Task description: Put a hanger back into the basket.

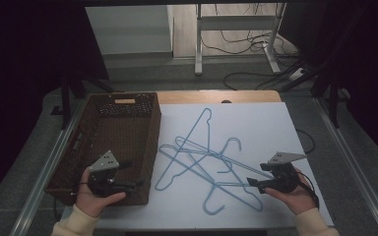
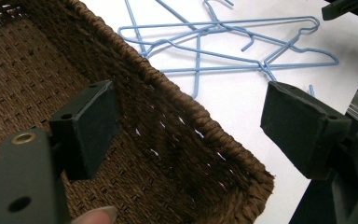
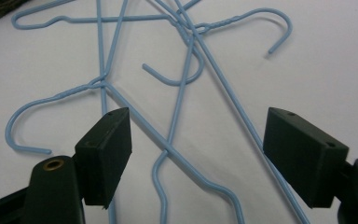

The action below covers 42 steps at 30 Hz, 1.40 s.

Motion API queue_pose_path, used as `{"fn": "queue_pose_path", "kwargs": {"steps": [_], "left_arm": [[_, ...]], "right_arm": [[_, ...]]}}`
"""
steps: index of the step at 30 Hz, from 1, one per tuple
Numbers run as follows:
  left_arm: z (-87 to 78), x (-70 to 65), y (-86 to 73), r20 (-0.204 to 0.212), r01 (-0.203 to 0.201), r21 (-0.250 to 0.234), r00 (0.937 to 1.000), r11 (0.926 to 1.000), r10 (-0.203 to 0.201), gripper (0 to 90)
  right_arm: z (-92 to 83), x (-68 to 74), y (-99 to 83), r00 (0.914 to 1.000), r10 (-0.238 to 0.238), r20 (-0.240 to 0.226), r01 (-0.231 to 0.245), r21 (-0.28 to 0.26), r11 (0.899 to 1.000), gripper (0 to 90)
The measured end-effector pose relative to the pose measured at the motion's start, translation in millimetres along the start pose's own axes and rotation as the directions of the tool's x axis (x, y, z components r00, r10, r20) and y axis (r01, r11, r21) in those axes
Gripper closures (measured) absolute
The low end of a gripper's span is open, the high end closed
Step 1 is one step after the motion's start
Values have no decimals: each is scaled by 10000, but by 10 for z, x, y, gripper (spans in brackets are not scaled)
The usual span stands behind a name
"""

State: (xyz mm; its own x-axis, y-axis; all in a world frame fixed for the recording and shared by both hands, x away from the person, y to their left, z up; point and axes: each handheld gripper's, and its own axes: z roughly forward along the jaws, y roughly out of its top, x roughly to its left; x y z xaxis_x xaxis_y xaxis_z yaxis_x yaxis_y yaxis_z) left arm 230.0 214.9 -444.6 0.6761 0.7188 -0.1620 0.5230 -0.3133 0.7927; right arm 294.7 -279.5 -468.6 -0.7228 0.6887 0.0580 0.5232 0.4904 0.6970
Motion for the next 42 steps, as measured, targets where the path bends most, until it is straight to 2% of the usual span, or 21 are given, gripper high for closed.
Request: {"fn": "queue_pose_path", "kwargs": {"steps": [15, 22, 29, 37, 41, 42], "left_arm": [[-18, 2, 0, -39, 60, -44, 10000, 10000, -61, 194], [-22, -4, 7, -46, 56, -52, 10000, 10000, -57, 194], [-16, 7, 2, -10, 93, -26, 10000, 10000, -93, 195], [-31, 6, 5, 19, 131, -103, 9999, 9999, -131, 196], [-36, 6, 6, 0, 124, -115, 9999, 9999, -124, 196], [-36, 6, 7, -1, 117, -116, 9999, 9999, -117, 196]], "right_arm": [[24, 101, 47, 9985, -548, -65, 549, 194, 9983, 249], [44, 142, 94, 9964, -793, -294, 802, 312, 9963, 286], [191, 231, 197, 9892, -1372, -510, 1409, 771, 9870, 309], [282, 300, 280, 9853, -1549, -725, 1620, 1054, 9811, 343], [297, 370, 294, 9803, -1701, -1007, 1814, 1165, 9765, 375], [304, 434, 300, 9755, -1797, -1269, 1951, 1212, 9733, 388]]}}
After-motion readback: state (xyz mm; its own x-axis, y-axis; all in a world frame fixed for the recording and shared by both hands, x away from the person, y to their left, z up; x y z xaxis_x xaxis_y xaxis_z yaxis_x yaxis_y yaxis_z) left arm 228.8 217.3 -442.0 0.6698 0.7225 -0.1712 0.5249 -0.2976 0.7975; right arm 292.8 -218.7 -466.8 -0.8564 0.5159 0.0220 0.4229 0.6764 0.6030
